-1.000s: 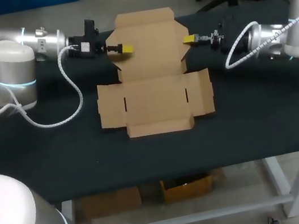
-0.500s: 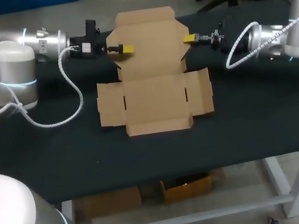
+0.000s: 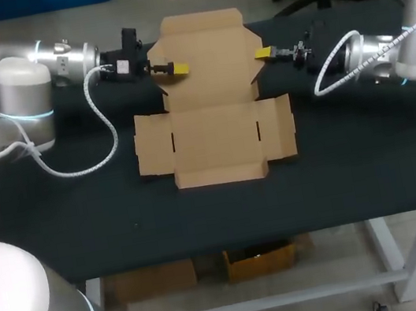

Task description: Assemble the packaging by folding the flat box into shape, placing the metal phone stand inside, and closing the box properly

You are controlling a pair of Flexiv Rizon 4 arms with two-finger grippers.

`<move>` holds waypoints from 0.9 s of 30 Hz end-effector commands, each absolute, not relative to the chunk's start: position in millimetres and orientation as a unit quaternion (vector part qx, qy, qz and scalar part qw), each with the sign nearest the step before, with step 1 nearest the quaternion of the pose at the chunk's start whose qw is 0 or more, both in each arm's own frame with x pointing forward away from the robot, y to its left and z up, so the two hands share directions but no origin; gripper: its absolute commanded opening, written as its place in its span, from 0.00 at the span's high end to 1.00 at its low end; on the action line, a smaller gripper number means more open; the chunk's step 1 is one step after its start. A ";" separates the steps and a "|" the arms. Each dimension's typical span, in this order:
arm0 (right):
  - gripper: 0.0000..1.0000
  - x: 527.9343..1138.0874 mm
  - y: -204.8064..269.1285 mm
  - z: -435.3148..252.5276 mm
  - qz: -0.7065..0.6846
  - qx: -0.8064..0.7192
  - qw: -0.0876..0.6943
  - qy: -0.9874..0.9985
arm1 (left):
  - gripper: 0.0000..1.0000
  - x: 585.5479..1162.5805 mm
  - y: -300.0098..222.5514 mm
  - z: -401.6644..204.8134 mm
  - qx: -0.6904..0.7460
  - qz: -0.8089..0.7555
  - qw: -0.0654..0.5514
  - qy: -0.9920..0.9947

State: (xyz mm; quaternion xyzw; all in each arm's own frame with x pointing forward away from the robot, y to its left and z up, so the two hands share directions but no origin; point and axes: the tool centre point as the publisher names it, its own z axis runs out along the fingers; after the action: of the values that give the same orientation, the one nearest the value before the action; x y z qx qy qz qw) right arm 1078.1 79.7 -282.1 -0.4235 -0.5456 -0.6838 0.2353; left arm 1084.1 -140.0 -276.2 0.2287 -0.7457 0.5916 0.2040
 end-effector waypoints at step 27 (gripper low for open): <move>1.00 1079.0 80.9 -282.5 -0.692 -0.416 0.239 -0.540 | 0.88 1089.9 -140.7 -279.3 0.213 0.600 0.210 -0.742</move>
State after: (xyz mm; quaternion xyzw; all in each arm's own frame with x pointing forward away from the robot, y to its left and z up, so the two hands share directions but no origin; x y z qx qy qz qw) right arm 1077.4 80.8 -280.7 -0.4195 -0.5413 -0.6895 0.2359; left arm 1085.2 -140.1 -277.2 0.2169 -0.7418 0.6004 0.2055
